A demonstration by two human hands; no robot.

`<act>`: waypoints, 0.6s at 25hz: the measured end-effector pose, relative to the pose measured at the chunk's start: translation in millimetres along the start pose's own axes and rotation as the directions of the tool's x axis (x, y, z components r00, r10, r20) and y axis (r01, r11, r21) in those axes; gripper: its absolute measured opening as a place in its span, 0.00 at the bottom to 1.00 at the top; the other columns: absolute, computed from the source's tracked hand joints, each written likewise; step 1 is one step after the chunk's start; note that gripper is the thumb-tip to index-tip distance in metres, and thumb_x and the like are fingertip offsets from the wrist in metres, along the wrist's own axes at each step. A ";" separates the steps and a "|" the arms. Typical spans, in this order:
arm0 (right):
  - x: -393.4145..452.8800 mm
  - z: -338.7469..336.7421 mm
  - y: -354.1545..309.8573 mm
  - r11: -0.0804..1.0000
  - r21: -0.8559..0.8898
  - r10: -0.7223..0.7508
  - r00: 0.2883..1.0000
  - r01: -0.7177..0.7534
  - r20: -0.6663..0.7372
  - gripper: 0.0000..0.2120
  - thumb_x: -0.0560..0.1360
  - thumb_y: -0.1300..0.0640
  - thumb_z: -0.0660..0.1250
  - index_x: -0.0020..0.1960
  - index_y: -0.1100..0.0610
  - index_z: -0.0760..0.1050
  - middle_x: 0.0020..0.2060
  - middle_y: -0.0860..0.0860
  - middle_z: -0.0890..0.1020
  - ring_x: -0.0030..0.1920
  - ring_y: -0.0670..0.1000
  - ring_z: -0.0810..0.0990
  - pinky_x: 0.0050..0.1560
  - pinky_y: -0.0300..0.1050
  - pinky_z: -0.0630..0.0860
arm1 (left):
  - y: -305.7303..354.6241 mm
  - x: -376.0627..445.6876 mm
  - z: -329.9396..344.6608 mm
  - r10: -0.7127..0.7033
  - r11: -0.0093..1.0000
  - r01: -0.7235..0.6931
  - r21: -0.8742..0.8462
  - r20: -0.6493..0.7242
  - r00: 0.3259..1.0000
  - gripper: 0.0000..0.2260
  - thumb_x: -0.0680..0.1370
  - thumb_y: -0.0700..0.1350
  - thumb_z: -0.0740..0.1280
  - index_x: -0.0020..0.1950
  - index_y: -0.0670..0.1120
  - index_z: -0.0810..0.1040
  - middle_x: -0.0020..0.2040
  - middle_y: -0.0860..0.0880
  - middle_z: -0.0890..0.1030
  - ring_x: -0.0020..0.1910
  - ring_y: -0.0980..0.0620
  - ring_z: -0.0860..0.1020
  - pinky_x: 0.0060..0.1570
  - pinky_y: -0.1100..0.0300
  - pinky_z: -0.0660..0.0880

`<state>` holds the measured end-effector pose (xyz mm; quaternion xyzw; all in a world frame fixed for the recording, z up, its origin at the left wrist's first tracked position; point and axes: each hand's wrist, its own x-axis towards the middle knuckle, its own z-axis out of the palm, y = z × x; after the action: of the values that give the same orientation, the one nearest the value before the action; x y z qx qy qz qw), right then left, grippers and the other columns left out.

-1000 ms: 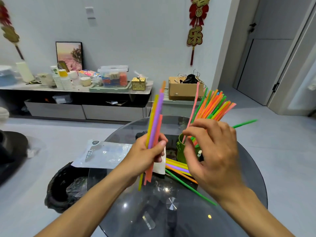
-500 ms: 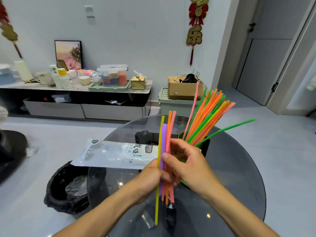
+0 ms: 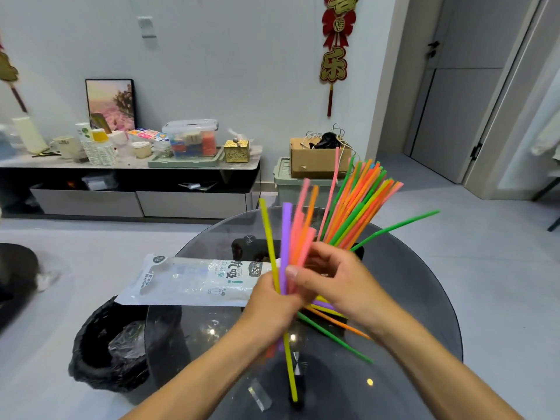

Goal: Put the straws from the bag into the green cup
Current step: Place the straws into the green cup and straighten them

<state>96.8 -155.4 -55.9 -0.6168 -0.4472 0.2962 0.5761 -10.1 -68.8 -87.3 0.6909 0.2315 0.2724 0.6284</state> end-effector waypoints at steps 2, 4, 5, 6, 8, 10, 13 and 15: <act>0.7 -34.4 -9.2 0.954 -0.282 0.100 0.995 -0.105 -0.029 0.19 0.68 0.40 0.75 0.46 0.56 0.84 0.39 0.53 0.86 0.41 0.46 0.83 0.42 0.52 0.80 | 17.3 13.6 -8.0 0.015 0.998 -0.024 -0.054 -0.166 0.986 0.17 0.66 0.51 0.79 0.28 0.48 0.72 0.22 0.54 0.71 0.23 0.54 0.68 0.24 0.64 0.66; 0.3 -65.2 -4.4 0.859 -0.425 0.238 0.958 -0.286 -0.162 0.18 0.70 0.42 0.72 0.41 0.58 0.83 0.36 0.54 0.87 0.36 0.49 0.83 0.42 0.53 0.81 | 39.3 35.2 -13.1 0.039 0.982 -0.084 -0.167 -0.255 0.966 0.20 0.66 0.58 0.74 0.26 0.49 0.67 0.21 0.51 0.67 0.23 0.53 0.66 0.24 0.63 0.65; 0.9 -75.8 1.3 0.842 -0.421 0.251 0.936 -0.338 -0.248 0.16 0.72 0.46 0.72 0.40 0.59 0.82 0.36 0.55 0.87 0.34 0.50 0.82 0.41 0.54 0.81 | 51.0 48.7 -11.7 0.061 0.967 -0.120 -0.223 -0.256 0.965 0.20 0.66 0.60 0.72 0.26 0.50 0.67 0.21 0.51 0.68 0.23 0.52 0.66 0.25 0.63 0.65; 2.4 -82.6 7.3 0.849 -0.386 0.239 0.915 -0.360 -0.326 0.13 0.74 0.50 0.71 0.40 0.60 0.81 0.38 0.58 0.86 0.33 0.52 0.81 0.39 0.54 0.81 | 62.1 62.8 -6.9 0.088 0.945 -0.162 -0.284 -0.255 0.963 0.19 0.66 0.61 0.71 0.27 0.50 0.69 0.22 0.52 0.69 0.23 0.53 0.67 0.26 0.62 0.66; 7.5 -88.5 14.3 0.917 -0.247 0.175 0.874 -0.313 -0.454 0.04 0.75 0.56 0.70 0.44 0.57 0.79 0.42 0.58 0.84 0.37 0.57 0.82 0.39 0.53 0.80 | 78.4 89.7 10.6 0.144 0.915 -0.230 -0.333 -0.262 0.954 0.18 0.68 0.61 0.70 0.30 0.50 0.70 0.23 0.51 0.72 0.23 0.53 0.70 0.25 0.63 0.69; 14.9 -88.4 17.5 0.960 -0.145 0.124 0.830 -0.238 -0.544 0.06 0.73 0.58 0.69 0.50 0.52 0.76 0.47 0.52 0.82 0.46 0.58 0.83 0.48 0.58 0.82 | 80.9 111.6 31.3 0.165 0.907 -0.246 -0.343 -0.251 0.954 0.16 0.73 0.55 0.70 0.33 0.47 0.72 0.25 0.50 0.74 0.24 0.52 0.73 0.25 0.63 0.72; 23.8 -84.4 19.5 0.974 -0.097 0.127 0.843 -0.207 -0.522 0.20 0.71 0.62 0.70 0.60 0.48 0.71 0.51 0.46 0.79 0.49 0.48 0.81 0.54 0.57 0.80 | 62.0 129.4 50.5 0.196 0.947 -0.236 -0.218 -0.190 0.962 0.11 0.76 0.45 0.72 0.36 0.44 0.75 0.27 0.47 0.75 0.25 0.50 0.74 0.26 0.60 0.75; 31.2 -82.1 21.6 0.986 -0.040 0.124 0.885 -0.159 -0.449 0.27 0.70 0.64 0.72 0.64 0.47 0.69 0.53 0.43 0.80 0.51 0.45 0.81 0.53 0.49 0.79 | 44.1 133.2 50.1 0.195 0.976 -0.205 -0.077 -0.126 0.973 0.07 0.74 0.41 0.74 0.40 0.43 0.76 0.30 0.44 0.77 0.28 0.48 0.76 0.33 0.55 0.79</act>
<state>186.9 -162.7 -59.1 -0.7205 -0.2682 0.1713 0.6161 121.5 -22.3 -35.2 0.6645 0.1849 0.3848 0.6134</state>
